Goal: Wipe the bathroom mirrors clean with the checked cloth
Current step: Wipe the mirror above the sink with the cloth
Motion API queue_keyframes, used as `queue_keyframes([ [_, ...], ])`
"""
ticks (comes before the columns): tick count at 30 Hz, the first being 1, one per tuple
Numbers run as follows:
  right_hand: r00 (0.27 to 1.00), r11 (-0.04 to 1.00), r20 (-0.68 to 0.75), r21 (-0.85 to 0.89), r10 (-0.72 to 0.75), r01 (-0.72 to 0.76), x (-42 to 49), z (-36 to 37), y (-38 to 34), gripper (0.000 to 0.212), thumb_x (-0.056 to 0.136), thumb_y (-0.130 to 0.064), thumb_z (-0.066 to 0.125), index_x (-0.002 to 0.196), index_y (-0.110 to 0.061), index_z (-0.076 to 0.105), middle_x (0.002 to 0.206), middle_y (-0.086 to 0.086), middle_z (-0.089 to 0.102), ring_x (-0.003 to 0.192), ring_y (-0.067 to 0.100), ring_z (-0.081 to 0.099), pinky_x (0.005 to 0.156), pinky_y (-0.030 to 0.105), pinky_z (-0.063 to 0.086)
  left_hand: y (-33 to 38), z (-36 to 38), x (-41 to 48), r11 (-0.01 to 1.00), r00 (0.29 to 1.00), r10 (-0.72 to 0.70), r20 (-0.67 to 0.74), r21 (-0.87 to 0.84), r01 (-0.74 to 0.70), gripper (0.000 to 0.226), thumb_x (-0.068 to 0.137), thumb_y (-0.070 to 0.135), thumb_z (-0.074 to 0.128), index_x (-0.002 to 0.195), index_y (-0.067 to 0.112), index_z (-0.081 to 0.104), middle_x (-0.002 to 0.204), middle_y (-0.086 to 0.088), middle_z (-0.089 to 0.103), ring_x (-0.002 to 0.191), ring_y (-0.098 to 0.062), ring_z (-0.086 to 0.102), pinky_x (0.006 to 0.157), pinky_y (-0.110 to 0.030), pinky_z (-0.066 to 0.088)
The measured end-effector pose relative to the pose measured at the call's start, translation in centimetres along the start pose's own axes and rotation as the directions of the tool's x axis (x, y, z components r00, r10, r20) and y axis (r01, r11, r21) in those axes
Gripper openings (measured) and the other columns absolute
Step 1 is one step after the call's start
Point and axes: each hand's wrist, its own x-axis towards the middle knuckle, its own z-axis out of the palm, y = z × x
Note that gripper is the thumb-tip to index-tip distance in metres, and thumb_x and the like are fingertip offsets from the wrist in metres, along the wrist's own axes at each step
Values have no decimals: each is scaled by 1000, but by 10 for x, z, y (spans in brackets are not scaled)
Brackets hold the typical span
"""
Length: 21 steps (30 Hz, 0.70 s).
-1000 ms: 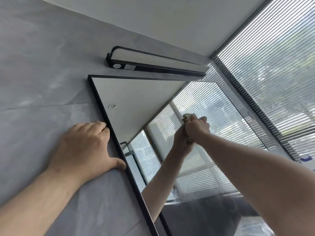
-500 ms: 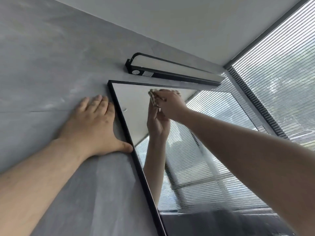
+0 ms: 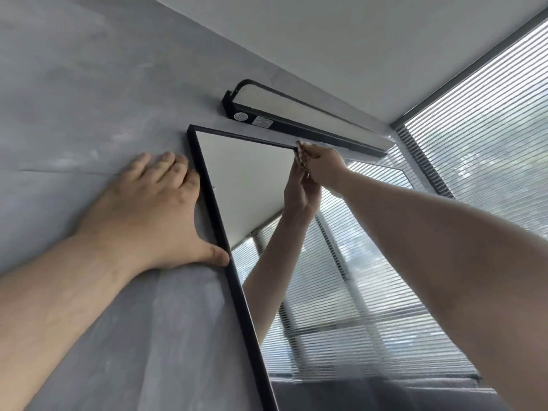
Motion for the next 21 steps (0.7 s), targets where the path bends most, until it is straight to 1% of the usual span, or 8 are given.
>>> queue_keyframes([
  [2, 999, 996, 32, 85, 35, -38, 2, -7, 4, 30, 99, -23, 54, 126, -32, 66, 109, -4, 70, 84, 14, 66, 66, 21, 52, 0, 0, 0, 1000, 1000, -1, -1, -6, 1, 155, 29, 102, 0, 156, 14, 10, 167, -8, 4, 154, -22, -2, 124, -41, -2],
  [4, 994, 988, 88, 135, 67, -79, -1, -18, 11, 20, 96, -24, 63, 113, -28, 72, 96, -3, 72, 72, 11, 65, 56, 18, 50, -1, 1, 1, 1000, 1000, 0, -4, -5, 0, 162, 23, 105, -2, 156, 14, 11, 166, -8, 6, 154, -22, -1, 124, -42, -1],
  [7, 990, 987, 93, 117, 104, -114, -24, -35, 30, 19, 93, -35, 66, 94, -18, 74, 82, 0, 71, 70, 13, 65, 62, 23, 52, -2, 2, 2, 1000, 1000, 5, -11, -2, -5, 168, 16, 104, -13, 156, 14, 13, 166, -8, 8, 154, -23, 1, 124, -42, 1],
  [10, 985, 983, -22, 73, 170, -168, -56, -40, 67, 23, 85, -42, 74, 81, -19, 75, 79, 1, 71, 77, 18, 67, 66, 27, 50, -4, 5, 4, 1000, 999, 8, -42, -10, -9, 167, 18, 102, -17, 154, 14, 21, 165, -8, 15, 153, -23, 7, 123, -42, 3],
  [13, 980, 984, -110, -43, 168, -173, -88, -34, 100, 22, 77, -43, 80, 80, -23, 73, 83, -5, 68, 82, 16, 63, 70, 29, 49, -3, 4, 4, 1000, 999, 2, -37, -15, -3, 167, 17, 102, -16, 154, 16, 21, 165, -7, 15, 153, -22, 7, 123, -42, 4],
  [16, 973, 977, -126, -65, 193, -202, -110, -31, 122, 23, 78, -39, 80, 88, -19, 72, 95, 4, 67, 93, 23, 63, 80, 40, 55, -2, 3, 3, 1000, 999, -1, -35, -22, 1, 165, 18, 103, -12, 155, 17, 22, 166, -7, 14, 153, -22, 7, 123, -42, 4],
  [18, 975, 974, -120, -103, 189, -202, -114, -28, 129, 27, 81, -42, 75, 94, -18, 75, 96, 5, 68, 96, 23, 63, 81, 35, 52, -3, 4, 2, 1000, 999, 5, -48, -19, -5, 165, 19, 104, -12, 154, 16, 22, 166, -8, 14, 153, -23, 7, 124, -43, 4],
  [21, 975, 980, -123, -46, 187, -194, -109, -22, 112, 27, 87, -42, 68, 100, -19, 75, 93, 1, 69, 92, 20, 63, 71, 28, 44, -2, 3, 1, 1000, 999, 13, -45, -14, -14, 166, 19, 106, -8, 155, 15, 20, 166, -8, 14, 154, -23, 6, 124, -44, 4],
])
